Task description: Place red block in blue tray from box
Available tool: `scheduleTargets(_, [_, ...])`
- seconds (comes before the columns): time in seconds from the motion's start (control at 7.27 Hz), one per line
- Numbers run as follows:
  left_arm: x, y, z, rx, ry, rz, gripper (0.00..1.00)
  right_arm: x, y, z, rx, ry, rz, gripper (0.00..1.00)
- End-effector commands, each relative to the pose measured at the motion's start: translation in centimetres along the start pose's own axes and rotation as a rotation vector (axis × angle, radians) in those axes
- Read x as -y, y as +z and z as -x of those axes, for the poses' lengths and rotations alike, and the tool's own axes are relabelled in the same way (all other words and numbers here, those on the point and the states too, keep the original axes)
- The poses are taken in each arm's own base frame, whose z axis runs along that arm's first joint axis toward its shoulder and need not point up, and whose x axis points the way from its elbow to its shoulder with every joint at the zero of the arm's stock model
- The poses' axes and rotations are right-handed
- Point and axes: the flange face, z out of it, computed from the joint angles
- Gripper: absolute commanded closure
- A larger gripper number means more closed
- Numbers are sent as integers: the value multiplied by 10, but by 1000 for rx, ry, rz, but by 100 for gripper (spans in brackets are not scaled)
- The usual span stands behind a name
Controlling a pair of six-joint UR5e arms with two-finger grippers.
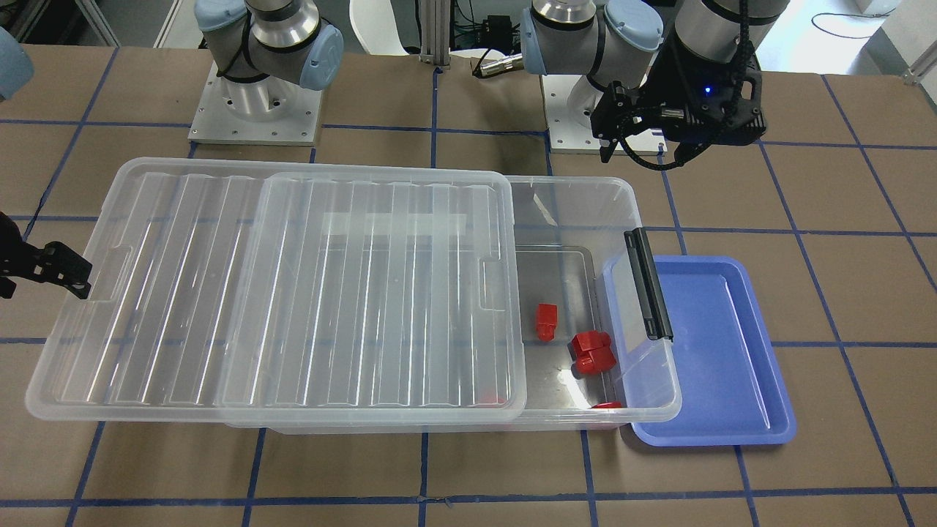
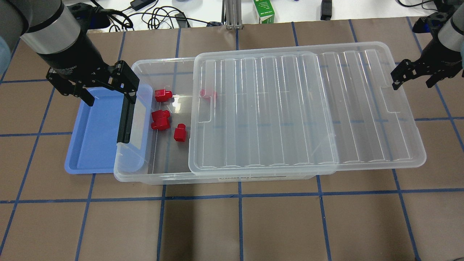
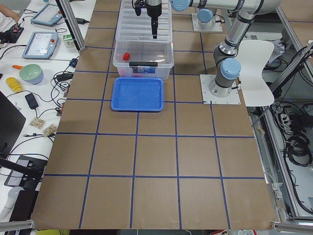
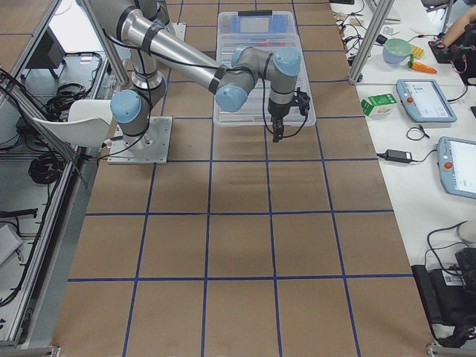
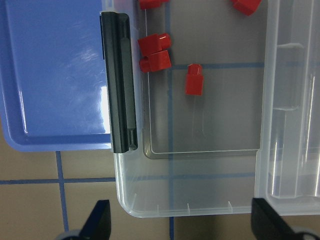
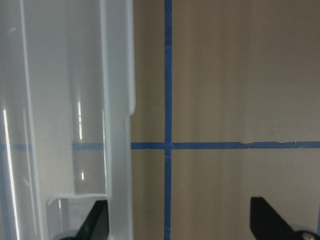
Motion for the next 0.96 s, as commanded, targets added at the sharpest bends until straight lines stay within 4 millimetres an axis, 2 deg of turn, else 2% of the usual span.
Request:
scheduleTargets(0.0, [1, 1, 0, -3, 2, 1, 0, -3, 0, -12, 0, 22, 0, 0])
scheduleTargets(0.14, [2, 1, 0, -4, 11, -1, 0, -3, -1, -11, 2, 22, -2, 0])
scheduleTargets(0.28, [13, -1, 5, 1, 18, -51, 0, -3, -2, -11, 2, 22, -4, 0])
scheduleTargets(0.41, [17, -8, 11, -7, 109, -73, 0, -3, -1, -11, 3, 22, -3, 0])
scheduleTargets(0.55, [17, -7, 16, -1, 102, -63, 0, -3, -1, -12, 0, 21, -2, 0])
scheduleTargets(0.83, [28, 16, 16, -14, 60, -27, 0, -9, 0, -32, 7, 33, -3, 0])
